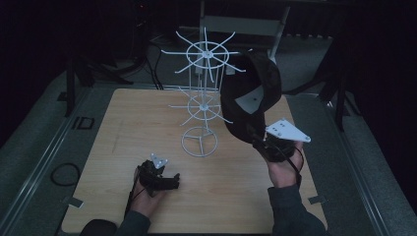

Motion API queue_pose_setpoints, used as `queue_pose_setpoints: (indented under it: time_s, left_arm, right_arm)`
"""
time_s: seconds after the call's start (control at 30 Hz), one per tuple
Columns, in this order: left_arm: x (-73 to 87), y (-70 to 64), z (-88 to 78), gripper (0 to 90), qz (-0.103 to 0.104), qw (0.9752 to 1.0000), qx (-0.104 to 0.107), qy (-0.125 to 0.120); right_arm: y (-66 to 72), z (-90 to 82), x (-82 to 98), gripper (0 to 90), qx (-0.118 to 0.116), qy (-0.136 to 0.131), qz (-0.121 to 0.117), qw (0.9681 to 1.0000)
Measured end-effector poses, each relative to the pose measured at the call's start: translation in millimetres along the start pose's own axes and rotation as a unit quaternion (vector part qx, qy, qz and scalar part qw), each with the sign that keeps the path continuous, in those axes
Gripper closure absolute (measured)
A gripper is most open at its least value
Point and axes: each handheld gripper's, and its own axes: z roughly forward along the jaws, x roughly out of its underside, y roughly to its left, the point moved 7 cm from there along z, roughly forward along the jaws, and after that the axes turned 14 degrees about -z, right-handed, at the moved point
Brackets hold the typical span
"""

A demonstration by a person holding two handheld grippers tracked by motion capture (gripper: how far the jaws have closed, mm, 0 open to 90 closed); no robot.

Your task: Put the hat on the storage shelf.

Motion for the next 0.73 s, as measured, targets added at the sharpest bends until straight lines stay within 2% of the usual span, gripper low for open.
queue_pose_setpoints:
  time_s: [0.13, 0.17, 0.2, 0.27, 0.53, 0.73]
  left_arm:
    - [0.0, 0.0, -0.1, 0.2, 0.001, 1.0000, 0.000, 0.000]
    - [0.0, 0.0, -0.1, 0.2, 0.001, 1.0000, 0.000, 0.000]
    - [0.0, 0.0, -0.1, 0.2, 0.001, 1.0000, 0.000, 0.000]
    - [0.0, 0.0, -0.1, 0.2, 0.001, 1.0000, 0.000, 0.000]
    - [0.1, -0.1, 0.0, 0.2, 0.001, 1.0000, 0.000, 0.000]
    - [0.0, 0.0, 0.0, 0.2, 0.001, 1.0000, 0.000, 0.000]
  right_arm:
    - [-1.9, -1.7, 1.3, 46.6, -0.018, -0.002, 0.024, 0.9996]
    - [-2.4, -1.6, 3.2, 40.3, -0.025, 0.002, 0.034, 0.9991]
    - [-2.4, -1.6, 3.2, 40.3, -0.025, 0.002, 0.034, 0.9991]
    - [-2.7, -1.2, 6.1, 28.7, -0.021, 0.006, 0.039, 0.9990]
    - [-1.9, -3.8, 11.0, 17.8, -0.026, 0.009, 0.045, 0.9986]
    - [3.6, -5.9, 17.9, 14.6, -0.038, 0.017, 0.050, 0.9979]
